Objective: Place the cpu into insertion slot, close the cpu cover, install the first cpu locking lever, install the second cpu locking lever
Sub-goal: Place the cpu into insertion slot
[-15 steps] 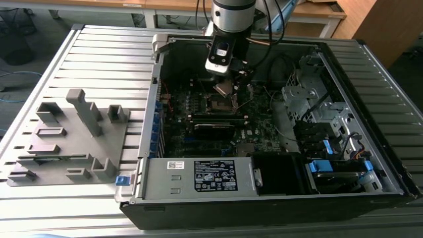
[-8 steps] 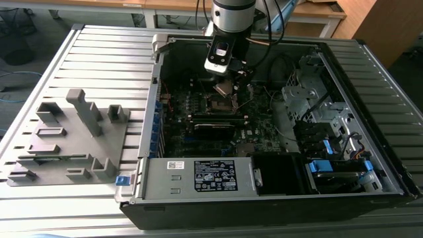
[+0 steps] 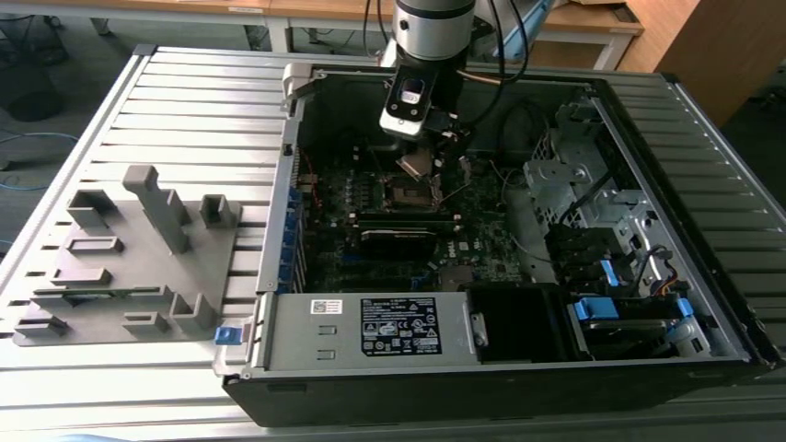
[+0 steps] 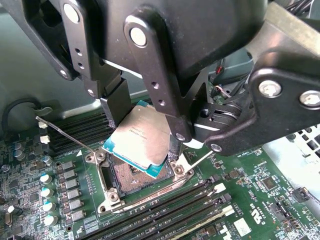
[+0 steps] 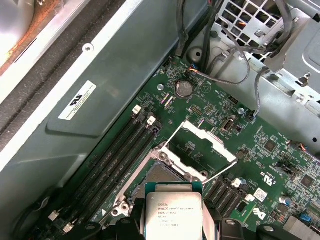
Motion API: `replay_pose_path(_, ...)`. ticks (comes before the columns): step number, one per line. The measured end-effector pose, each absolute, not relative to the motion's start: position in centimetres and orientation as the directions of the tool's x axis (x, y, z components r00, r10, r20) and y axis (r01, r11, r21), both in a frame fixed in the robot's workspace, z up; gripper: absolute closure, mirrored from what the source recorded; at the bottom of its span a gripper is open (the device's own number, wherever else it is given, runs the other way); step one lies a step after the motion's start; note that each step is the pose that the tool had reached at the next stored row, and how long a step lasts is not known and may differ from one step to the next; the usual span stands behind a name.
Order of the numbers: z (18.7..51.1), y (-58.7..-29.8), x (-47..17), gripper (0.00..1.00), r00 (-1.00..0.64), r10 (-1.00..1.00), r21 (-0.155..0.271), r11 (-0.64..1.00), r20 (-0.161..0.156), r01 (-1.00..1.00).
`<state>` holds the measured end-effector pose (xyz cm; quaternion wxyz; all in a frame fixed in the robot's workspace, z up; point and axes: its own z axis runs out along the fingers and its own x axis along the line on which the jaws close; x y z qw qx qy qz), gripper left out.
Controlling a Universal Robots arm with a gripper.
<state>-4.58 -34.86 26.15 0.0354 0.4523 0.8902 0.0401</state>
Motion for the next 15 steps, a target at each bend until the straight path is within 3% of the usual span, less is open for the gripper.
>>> replay_pose_path(15,26.10,-34.86,-4.58,0.46,-0.463,0.886,0.103,0.463,-0.027,0.880)
